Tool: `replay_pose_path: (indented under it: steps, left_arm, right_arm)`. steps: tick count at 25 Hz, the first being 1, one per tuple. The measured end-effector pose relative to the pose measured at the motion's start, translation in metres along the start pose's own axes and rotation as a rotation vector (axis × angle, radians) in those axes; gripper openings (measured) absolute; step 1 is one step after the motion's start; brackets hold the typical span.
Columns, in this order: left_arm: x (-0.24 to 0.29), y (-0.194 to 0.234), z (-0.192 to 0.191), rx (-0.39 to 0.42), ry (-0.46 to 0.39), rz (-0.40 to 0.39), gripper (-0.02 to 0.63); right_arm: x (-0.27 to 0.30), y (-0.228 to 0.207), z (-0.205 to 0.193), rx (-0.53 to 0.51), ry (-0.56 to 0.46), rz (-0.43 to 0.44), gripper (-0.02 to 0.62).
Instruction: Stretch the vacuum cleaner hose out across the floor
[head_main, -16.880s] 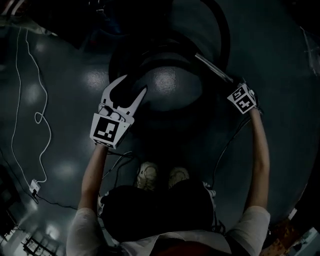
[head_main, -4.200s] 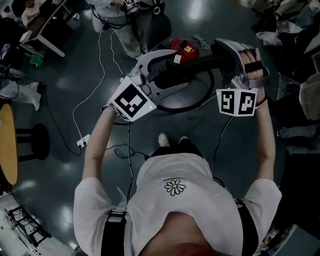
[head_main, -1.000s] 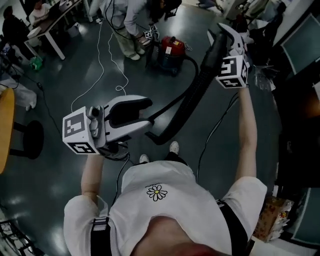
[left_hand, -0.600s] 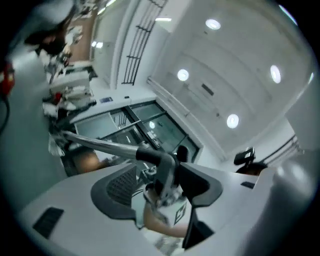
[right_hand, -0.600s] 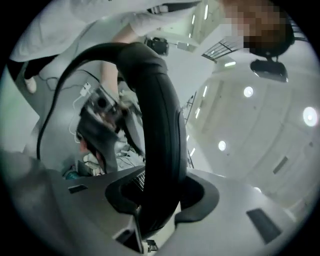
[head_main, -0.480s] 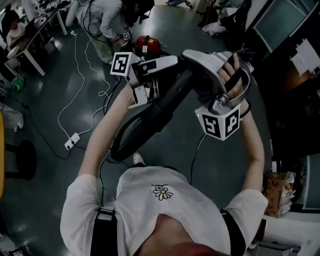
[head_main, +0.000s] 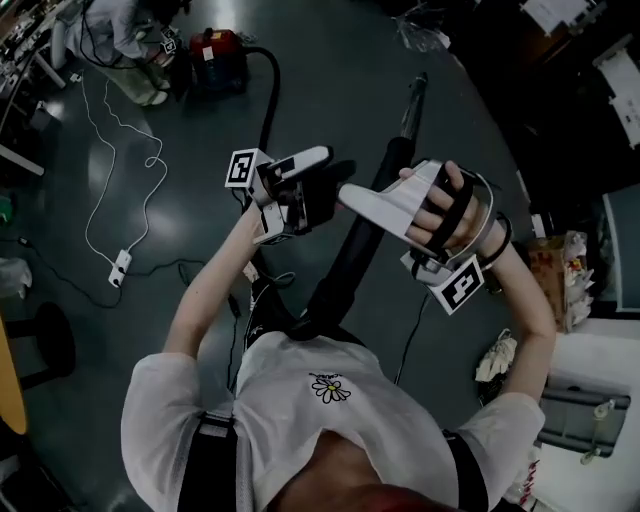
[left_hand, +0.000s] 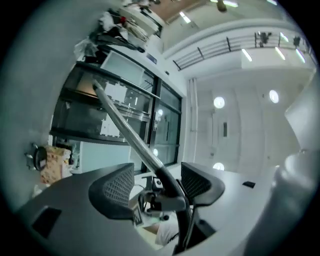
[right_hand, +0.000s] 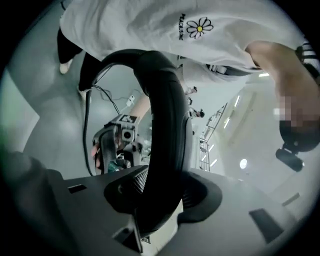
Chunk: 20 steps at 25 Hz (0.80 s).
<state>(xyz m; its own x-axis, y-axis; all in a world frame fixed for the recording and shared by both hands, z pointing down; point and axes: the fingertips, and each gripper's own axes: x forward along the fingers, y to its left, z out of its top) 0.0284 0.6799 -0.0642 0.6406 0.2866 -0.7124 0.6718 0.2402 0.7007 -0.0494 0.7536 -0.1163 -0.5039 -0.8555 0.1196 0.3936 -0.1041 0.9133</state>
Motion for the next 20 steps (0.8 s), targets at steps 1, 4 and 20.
replay_pose_path:
  steps: [1, 4, 20]
  left_arm:
    - [0.007, 0.023, -0.005, -0.042, -0.026, -0.002, 0.275]
    - [0.063, 0.069, -0.05, -0.103, 0.096, 0.015, 0.274]
    - [0.169, 0.014, -0.243, 0.294, 0.14, -0.058, 0.231]
  right_arm:
    - [-0.02, 0.003, 0.013, -0.014, -0.021, 0.031, 0.166]
    - [-0.063, 0.006, 0.052, -0.042, -0.072, 0.086, 0.166]
    - [-0.209, 0.007, 0.18, -0.048, 0.245, 0.07, 0.173]
